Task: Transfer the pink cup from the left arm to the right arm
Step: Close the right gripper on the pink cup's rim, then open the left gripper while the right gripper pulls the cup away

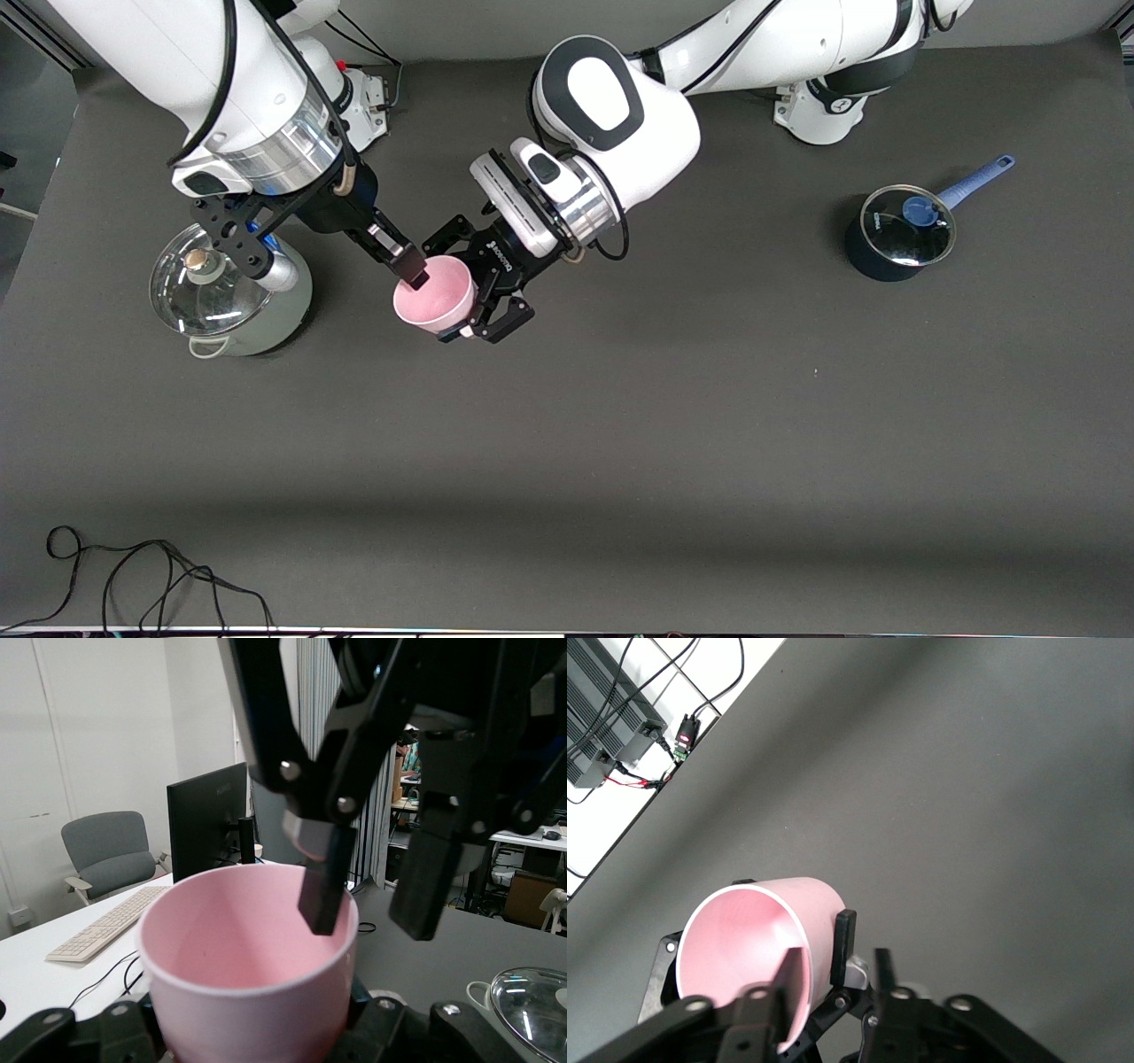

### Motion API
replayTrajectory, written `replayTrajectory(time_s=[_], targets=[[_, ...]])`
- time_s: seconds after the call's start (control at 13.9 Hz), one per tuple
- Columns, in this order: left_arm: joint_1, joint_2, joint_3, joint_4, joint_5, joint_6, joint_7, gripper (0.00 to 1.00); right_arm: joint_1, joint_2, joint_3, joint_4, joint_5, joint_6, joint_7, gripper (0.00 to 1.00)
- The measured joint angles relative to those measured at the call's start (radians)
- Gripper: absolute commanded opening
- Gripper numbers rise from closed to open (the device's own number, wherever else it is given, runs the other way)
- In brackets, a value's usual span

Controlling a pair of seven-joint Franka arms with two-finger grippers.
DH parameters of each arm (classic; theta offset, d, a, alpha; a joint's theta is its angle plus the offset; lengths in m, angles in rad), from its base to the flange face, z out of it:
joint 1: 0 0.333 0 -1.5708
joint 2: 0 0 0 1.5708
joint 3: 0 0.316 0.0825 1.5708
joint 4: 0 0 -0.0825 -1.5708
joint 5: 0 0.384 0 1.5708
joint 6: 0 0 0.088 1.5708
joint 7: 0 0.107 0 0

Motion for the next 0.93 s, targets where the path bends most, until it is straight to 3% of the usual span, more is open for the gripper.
replayTrajectory(time_s=[0.07, 0.65, 0.72, 0.79, 0.93], targets=[[-0.002, 0.0, 0.0, 0.0, 0.0, 0.0, 0.0, 0.0, 0.001, 0.001, 0.0, 0.002, -0.003, 0.008, 0.0, 0.0], [-0.007, 0.0, 0.003, 0.0, 0.001, 0.002, 0.006, 0.0, 0.01, 0.004, 0.002, 0.006, -0.026, 0.009, 0.001, 0.0], [-0.007, 0.0, 0.003, 0.0, 0.002, 0.002, 0.006, 0.86, 0.01, 0.004, 0.002, 0.006, -0.026, 0.009, 0.001, 0.0], [-0.007, 0.0, 0.005, 0.0, 0.004, 0.002, 0.007, 1.0, 0.01, 0.005, 0.002, 0.006, -0.026, 0.01, 0.001, 0.0], [-0.005, 0.0, 0.014, 0.003, 0.006, 0.002, 0.003, 1.0, 0.01, 0.005, 0.002, 0.007, -0.027, 0.013, 0.001, 0.0]])
